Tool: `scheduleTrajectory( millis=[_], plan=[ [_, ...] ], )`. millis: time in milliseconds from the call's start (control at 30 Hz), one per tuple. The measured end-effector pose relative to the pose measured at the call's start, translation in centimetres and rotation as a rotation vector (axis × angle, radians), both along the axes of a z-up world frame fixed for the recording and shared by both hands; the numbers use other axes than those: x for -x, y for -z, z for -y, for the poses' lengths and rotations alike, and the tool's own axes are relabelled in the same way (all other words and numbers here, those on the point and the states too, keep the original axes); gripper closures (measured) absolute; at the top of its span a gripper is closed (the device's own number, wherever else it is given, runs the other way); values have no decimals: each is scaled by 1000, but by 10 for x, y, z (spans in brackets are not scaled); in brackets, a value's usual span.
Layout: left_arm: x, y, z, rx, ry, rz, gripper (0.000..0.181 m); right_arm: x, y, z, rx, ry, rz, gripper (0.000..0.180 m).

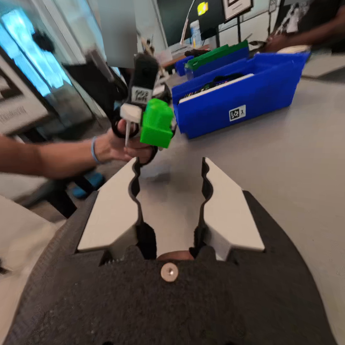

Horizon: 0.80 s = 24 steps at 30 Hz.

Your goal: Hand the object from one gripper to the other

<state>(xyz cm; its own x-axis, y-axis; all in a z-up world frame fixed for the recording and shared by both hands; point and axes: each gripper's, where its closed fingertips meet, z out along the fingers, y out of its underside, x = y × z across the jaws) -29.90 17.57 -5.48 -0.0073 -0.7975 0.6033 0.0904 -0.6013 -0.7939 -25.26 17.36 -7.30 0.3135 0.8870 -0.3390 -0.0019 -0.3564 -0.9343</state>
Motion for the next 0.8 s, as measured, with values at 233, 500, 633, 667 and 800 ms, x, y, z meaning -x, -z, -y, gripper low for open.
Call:
scheduleTrajectory(
  millis=[233, 500, 633, 667, 800],
  plan=[
    [0, -8, 2, -237, -105, -53, 144, 3, -31, -5, 279, -76, -418, 123],
    [-16, -8, 8, -192, -80, -34, 144, 23, -30, 9, 162, -113, -309, 135],
    [-21, -7, 10, -184, -90, -35, 144, 18, -31, 6, 118, -78, -279, 144],
    [-20, -5, 11, -191, -98, -52, 142, 16, -34, 5, 114, -72, -291, 144],
    [-4, 10, 7, -249, -198, -184, 116, -15, -50, -3, 23, 37, -231, 144]
  ],
)
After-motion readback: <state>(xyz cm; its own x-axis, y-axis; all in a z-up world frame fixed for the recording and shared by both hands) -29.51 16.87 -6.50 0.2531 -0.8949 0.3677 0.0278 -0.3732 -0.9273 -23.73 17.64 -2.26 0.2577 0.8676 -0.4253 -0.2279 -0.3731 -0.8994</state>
